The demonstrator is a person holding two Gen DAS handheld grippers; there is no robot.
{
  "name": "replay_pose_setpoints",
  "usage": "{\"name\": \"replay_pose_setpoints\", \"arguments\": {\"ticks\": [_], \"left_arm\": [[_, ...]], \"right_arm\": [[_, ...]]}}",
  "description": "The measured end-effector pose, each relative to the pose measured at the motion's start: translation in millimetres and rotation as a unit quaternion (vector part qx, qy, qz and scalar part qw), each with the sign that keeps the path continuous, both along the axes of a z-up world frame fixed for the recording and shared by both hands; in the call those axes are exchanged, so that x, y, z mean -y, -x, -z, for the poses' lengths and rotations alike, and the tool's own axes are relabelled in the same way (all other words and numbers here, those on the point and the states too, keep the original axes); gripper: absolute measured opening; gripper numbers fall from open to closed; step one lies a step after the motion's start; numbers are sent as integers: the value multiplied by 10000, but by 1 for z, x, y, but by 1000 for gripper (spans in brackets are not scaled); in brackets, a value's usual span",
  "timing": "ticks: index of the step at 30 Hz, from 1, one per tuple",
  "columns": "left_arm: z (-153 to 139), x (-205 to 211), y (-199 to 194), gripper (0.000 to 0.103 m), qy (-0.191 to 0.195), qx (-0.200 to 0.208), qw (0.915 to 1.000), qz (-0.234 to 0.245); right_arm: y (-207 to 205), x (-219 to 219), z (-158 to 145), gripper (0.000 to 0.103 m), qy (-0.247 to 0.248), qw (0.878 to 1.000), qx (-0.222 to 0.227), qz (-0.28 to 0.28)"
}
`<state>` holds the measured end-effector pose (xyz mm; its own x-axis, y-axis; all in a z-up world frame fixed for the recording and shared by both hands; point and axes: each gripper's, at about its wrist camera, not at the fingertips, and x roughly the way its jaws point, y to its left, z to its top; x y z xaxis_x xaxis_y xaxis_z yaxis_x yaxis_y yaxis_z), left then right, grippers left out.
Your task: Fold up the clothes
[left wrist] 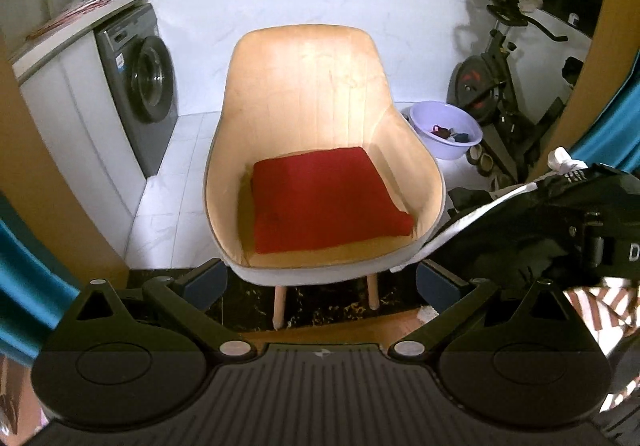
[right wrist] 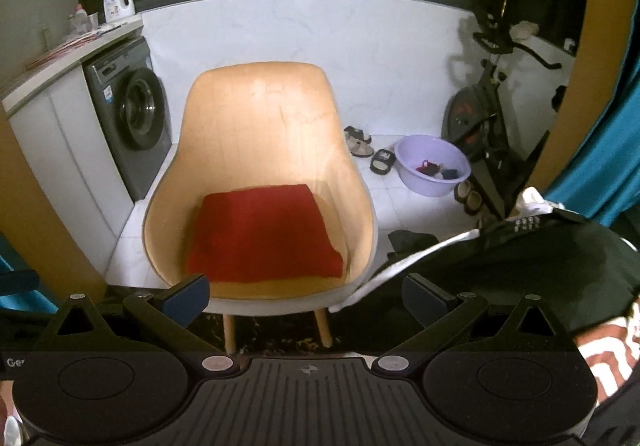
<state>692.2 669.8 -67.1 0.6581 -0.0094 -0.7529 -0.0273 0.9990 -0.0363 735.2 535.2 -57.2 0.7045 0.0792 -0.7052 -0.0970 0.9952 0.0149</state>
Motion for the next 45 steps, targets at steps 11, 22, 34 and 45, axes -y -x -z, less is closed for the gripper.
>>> {"name": "replay_pose_setpoints", "arguments": {"ticks": [11, 22, 34, 45], "left_arm": [[8, 47, 54, 103, -96, -317, 9987, -379], [16, 92, 108, 103, -256, -376, 9958, -793], [0, 103, 148, 103, -317, 45, 9937, -1079], [-13, 84, 148, 103, -466, -44, 9923, -1145]], "right_arm": [[59, 42, 16, 102, -128, 9994, -282, -140], [104, 93, 28, 102, -299, 9989, -321, -164], [140, 104, 23, 102, -251, 9984, -70, -509], [145, 90, 5, 102, -263, 9990, 133, -346]]}}
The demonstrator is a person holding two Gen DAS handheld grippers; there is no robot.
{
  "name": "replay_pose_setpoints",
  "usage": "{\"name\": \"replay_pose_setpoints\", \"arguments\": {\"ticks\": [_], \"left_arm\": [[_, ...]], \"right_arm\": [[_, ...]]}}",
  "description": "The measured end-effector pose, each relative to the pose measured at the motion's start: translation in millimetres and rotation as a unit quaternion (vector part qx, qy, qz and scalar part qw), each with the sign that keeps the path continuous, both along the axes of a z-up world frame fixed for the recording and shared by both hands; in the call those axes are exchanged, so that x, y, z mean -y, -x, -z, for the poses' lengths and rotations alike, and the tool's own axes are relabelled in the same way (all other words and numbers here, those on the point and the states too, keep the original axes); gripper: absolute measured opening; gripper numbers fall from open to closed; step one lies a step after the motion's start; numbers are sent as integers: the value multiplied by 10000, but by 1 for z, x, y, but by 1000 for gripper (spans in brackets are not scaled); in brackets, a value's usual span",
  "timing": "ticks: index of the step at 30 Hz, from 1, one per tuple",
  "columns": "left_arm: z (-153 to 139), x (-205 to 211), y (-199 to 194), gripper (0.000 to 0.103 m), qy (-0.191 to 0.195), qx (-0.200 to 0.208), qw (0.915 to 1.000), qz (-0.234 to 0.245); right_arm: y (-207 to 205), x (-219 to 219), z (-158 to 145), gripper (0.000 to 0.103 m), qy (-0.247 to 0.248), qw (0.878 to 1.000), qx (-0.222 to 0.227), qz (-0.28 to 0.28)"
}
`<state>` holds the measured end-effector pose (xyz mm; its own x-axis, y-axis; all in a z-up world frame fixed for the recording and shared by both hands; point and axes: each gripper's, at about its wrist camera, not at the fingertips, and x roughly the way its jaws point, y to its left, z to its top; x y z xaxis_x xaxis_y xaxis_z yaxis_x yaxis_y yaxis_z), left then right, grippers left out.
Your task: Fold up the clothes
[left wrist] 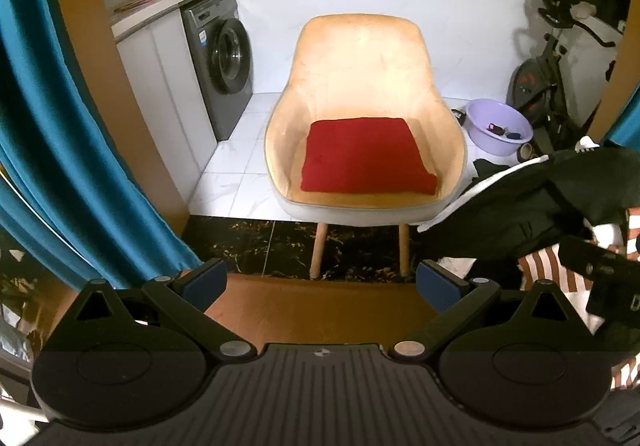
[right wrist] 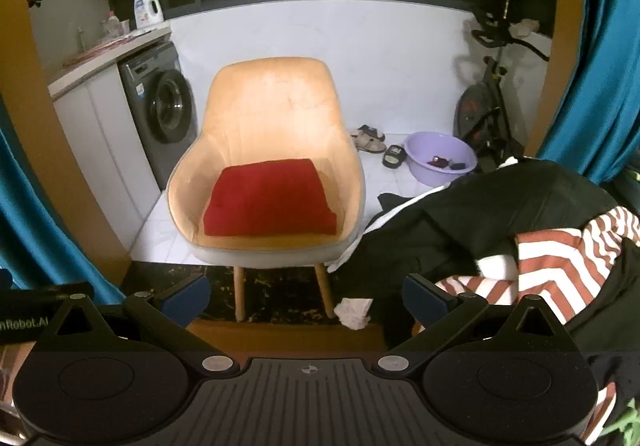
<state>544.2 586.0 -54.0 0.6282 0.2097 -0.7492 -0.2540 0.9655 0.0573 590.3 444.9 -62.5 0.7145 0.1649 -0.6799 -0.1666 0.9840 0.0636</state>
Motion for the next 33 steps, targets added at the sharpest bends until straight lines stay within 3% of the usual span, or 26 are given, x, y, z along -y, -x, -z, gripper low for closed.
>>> {"name": "replay_pose_setpoints", "arguments": {"ticks": [12, 33], "left_arm": [[4, -12, -13, 103, -19, -219, 9991, 373], [9, -12, -32, 103, 239, -141, 9956, 900]], "right_arm": [[7, -19, -4, 102, 60, 9996, -7, 274], [7, -26, 0, 102, 214, 9983, 0, 545]]}}
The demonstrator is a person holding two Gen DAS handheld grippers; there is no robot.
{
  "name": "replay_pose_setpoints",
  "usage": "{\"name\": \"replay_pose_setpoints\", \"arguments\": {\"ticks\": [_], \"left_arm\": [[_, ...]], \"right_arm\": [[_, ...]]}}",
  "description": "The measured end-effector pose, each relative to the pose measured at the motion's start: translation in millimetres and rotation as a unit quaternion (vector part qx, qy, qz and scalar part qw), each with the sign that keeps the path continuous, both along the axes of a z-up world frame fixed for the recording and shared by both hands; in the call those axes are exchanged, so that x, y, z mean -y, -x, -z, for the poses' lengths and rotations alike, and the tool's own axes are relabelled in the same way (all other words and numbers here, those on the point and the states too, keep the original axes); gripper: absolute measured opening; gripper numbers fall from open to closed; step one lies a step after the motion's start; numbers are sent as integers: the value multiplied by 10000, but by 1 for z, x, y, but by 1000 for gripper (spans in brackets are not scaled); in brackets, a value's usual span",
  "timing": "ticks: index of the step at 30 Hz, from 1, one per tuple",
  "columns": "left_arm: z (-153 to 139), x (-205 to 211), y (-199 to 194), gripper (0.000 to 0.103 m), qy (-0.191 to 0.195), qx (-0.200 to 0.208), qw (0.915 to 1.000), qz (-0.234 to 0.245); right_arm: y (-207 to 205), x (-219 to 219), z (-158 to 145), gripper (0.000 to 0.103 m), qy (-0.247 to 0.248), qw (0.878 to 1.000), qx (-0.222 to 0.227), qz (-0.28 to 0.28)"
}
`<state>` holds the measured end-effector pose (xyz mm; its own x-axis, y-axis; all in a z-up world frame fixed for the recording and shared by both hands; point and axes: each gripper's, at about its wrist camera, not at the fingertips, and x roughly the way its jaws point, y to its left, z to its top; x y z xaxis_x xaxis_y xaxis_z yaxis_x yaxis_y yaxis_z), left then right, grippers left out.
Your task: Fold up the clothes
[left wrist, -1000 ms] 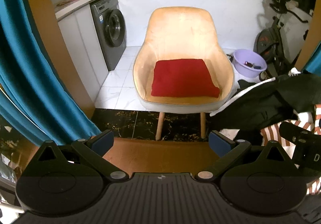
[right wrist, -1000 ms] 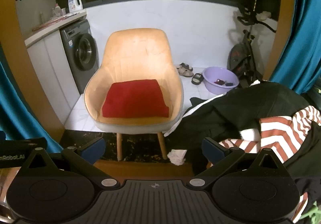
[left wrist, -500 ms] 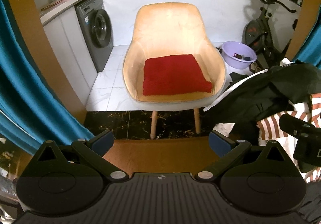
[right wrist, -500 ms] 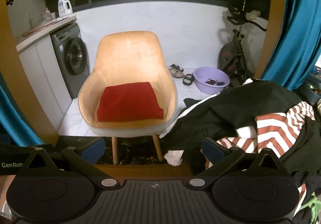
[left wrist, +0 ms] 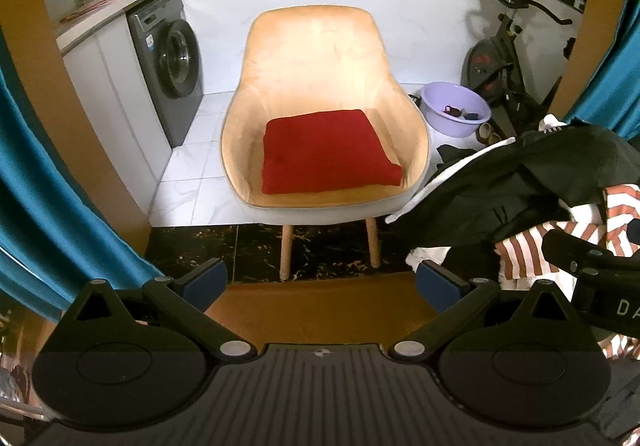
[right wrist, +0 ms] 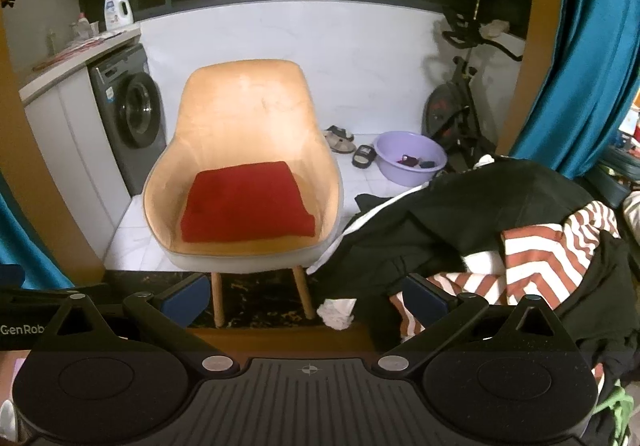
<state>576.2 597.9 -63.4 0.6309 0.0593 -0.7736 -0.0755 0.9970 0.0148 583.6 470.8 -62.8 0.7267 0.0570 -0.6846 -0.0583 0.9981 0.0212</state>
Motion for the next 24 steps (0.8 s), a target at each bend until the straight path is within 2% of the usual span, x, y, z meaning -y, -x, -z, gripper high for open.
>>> {"name": "replay_pose_setpoints", "arguments": {"ticks": [12, 24], "left_arm": [[0, 14, -8, 103, -75, 40, 9994, 325], [2, 13, -14, 103, -86, 5, 9992, 381]], "right_arm": [[-4, 15, 5, 102, -92, 9995, -76, 304], [-7, 13, 9, 102, -105, 9994, -121, 322]]}}
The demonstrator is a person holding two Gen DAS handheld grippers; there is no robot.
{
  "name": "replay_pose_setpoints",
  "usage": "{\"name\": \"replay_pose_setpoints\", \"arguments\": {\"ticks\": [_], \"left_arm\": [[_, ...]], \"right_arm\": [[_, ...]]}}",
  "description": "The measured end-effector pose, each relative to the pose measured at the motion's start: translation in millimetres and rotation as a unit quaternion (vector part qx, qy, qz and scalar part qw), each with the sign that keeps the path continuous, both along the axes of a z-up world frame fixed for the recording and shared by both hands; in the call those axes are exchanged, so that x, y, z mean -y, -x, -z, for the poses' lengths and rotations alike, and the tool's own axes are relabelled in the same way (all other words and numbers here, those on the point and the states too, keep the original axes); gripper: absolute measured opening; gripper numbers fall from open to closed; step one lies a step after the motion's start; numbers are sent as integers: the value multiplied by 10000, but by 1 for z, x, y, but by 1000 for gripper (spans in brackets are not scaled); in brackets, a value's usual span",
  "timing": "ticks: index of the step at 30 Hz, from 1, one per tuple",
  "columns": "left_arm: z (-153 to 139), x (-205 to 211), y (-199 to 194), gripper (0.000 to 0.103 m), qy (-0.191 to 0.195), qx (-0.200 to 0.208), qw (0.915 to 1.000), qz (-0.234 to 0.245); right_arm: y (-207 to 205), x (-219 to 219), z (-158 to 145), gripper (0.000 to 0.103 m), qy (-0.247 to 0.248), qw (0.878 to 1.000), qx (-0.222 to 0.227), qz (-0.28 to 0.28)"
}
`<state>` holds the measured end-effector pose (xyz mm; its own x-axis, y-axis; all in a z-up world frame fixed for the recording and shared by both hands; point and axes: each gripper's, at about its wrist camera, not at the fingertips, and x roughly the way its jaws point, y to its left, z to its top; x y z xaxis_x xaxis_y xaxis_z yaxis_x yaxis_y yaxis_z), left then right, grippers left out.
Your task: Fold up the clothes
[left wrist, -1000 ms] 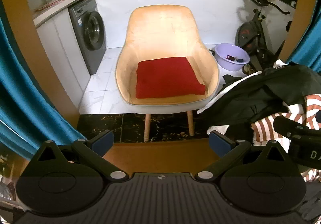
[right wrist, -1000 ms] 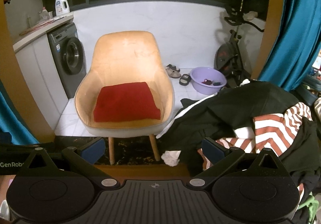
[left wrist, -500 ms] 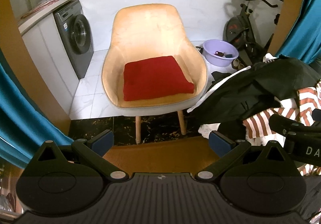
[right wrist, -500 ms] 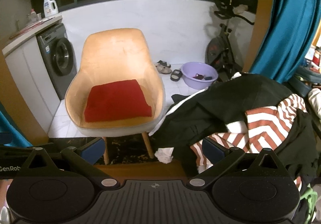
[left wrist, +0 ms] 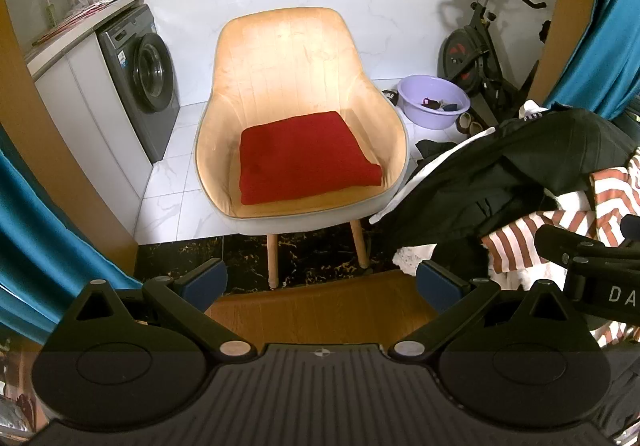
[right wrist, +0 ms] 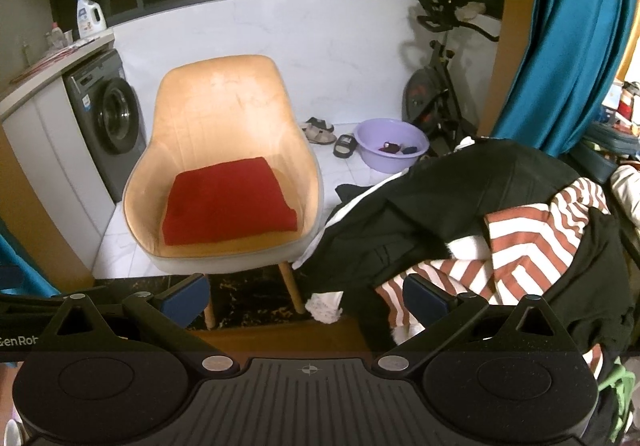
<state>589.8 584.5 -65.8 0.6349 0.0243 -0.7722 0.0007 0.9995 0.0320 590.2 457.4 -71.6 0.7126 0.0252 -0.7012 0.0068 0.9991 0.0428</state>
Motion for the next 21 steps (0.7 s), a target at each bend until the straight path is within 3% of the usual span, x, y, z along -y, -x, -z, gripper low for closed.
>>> {"name": "replay_pose_setpoints", "arguments": {"ticks": [21], "left_arm": [[1, -1, -1, 103, 26, -1, 10000, 57]], "right_arm": [[-1, -5, 0, 102, 47, 10000, -2, -3]]}}
